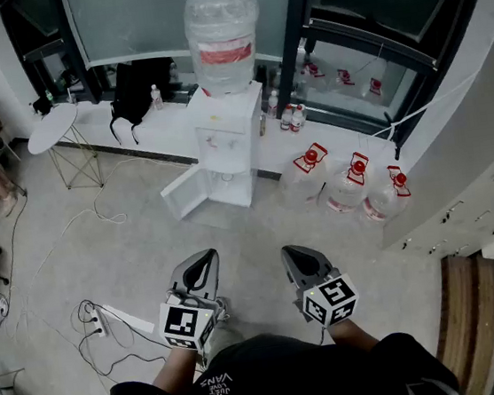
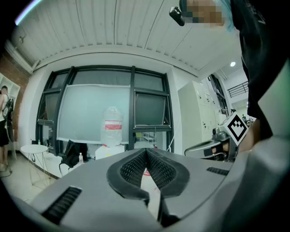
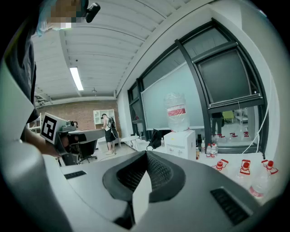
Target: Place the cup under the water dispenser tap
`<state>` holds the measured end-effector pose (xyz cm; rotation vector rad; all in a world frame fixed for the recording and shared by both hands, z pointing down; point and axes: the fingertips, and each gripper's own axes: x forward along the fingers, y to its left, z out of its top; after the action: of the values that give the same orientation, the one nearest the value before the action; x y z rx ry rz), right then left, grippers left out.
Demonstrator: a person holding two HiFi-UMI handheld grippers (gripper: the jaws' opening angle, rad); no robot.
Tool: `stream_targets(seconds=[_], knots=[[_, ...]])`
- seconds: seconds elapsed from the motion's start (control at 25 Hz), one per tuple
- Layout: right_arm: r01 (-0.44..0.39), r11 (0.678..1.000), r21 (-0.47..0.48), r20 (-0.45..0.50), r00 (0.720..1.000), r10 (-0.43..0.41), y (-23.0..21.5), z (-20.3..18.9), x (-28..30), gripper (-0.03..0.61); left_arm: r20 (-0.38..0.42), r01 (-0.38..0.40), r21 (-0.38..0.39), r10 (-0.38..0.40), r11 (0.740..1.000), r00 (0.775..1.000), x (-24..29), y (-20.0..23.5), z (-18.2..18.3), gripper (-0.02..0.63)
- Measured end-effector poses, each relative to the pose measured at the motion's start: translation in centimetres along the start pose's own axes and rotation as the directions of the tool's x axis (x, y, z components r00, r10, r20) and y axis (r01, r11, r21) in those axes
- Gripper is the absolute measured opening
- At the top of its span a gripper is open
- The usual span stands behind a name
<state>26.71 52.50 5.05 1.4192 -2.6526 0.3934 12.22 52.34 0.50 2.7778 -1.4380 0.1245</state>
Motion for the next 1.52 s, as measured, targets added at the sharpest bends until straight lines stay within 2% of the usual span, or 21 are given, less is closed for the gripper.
stream_targets(seconds=[0.16, 0.44, 0.56, 0.92, 1.08, 1.28, 1.52], knots=[[-0.009, 0.999, 0.031, 0.029, 1.000, 0.008, -0.5, 0.5, 1.4, 0.043, 0.006, -0.003, -0.022, 0.004, 1.000, 1.000, 1.1, 1.2, -0.4, 0.018], [0.039, 0.998, 0.042, 0.038, 0.998, -0.041, -1.3, 0.6, 6.0, 0.044, 0.004, 0.022, -0.060, -0.022, 0.998, 1.000, 3.2, 5.3, -1.7, 0.018], [0.072, 0.996, 0.047, 0.034, 0.997, -0.074, -1.7, 0.8, 8.8, 0.044, -0.025, 0.047, -0.065, -0.048, 0.997, 0.999, 4.4, 7.9, -2.4, 0.018], [0.169, 0.983, 0.068, 0.037, 0.984, -0.172, -1.4, 1.5, 17.6, 0.044, -0.023, 0.145, -0.018, -0.145, 0.989, 0.989, 8.1, 16.8, -3.0, 0.018], [0.205, 0.974, 0.101, 0.032, 0.977, -0.209, -1.2, 1.2, 20.6, 0.044, -0.023, 0.181, -0.040, -0.182, 0.983, 0.983, 9.4, 19.8, -3.2, 0.018], [0.220, 0.969, 0.115, -0.003, 0.975, -0.222, -2.2, 0.9, 23.3, 0.044, -0.045, 0.180, -0.076, -0.184, 0.981, 0.982, 11.8, 22.4, -4.6, 0.018], [0.216, 0.969, 0.116, -0.040, 0.976, -0.213, -6.0, 1.4, 27.3, 0.044, -0.057, 0.157, -0.095, -0.162, 0.983, 0.985, 16.3, 24.8, -5.0, 0.019]])
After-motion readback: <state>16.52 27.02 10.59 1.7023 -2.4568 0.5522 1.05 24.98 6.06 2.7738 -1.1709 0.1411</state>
